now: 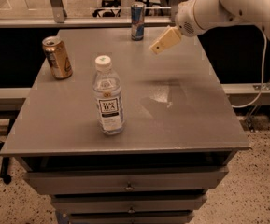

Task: Knock redbull can over

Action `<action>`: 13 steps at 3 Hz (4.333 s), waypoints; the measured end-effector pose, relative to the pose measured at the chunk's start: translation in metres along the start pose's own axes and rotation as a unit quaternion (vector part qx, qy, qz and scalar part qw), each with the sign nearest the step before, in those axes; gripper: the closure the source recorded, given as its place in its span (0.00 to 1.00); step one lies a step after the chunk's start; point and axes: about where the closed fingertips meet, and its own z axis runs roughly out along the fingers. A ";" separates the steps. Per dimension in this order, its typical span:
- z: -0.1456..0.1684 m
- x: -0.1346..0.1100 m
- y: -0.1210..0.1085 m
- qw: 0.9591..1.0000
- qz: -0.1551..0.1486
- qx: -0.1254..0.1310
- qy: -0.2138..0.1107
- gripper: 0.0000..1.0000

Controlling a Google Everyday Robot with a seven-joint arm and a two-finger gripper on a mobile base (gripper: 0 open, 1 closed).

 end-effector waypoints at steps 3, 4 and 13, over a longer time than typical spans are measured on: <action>0.122 -0.029 -0.069 0.981 0.134 0.061 -0.130 0.00; 0.149 -0.036 -0.077 0.977 0.142 0.059 -0.149 0.00; 0.031 -0.007 -0.002 0.989 -0.039 -0.120 -0.072 1.00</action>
Offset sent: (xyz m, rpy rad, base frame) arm 0.1452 0.0205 -0.0169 0.3936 -0.1115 -0.2308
